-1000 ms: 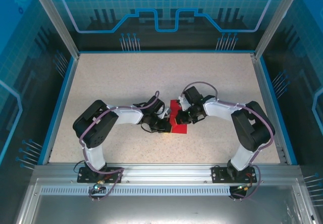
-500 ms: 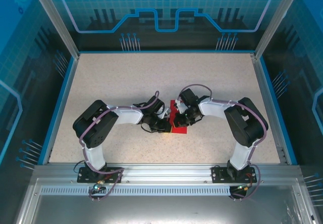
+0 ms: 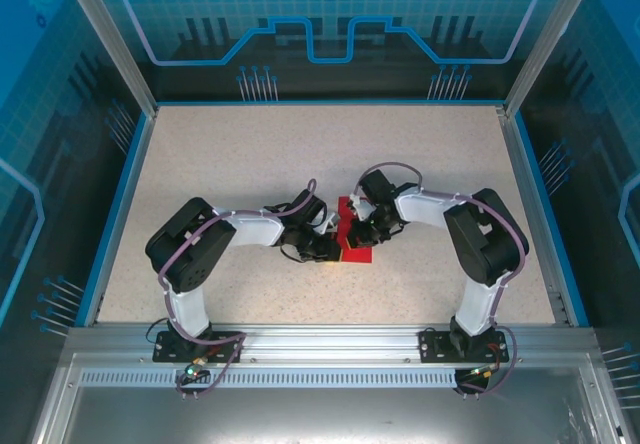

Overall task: Fold a paper plane with a square sheet of paper (fold left side to right side)
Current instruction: Fold the triangle a second time at the center of the table.

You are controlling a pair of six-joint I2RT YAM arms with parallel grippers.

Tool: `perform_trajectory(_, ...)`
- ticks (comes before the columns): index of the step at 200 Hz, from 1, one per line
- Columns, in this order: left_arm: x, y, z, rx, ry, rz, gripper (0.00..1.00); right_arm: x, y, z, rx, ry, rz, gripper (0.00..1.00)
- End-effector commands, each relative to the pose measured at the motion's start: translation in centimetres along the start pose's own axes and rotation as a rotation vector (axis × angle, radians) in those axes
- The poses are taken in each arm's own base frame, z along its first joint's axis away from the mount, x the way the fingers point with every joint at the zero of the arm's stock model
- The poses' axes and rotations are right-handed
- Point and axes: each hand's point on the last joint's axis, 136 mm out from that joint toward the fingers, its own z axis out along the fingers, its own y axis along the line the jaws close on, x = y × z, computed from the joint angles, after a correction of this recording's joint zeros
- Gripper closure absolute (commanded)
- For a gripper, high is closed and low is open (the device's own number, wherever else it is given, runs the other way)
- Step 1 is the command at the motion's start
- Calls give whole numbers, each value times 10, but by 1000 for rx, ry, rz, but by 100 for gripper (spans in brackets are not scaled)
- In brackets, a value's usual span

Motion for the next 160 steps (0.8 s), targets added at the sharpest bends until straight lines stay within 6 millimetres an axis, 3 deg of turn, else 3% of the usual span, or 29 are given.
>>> perform_trajectory(1, 29, 51, 11, -152, 79, -96, 100, -3, -32, -5, 88, 8, 28, 96)
perform_trajectory(113, 30, 54, 12, -154, 80, -99, 100, -24, -73, -21, 83, -5, 99, 96)
perform_trajectory(160, 30, 54, 12, -154, 76, -97, 100, -31, -76, -26, 0, -23, 127, 95)
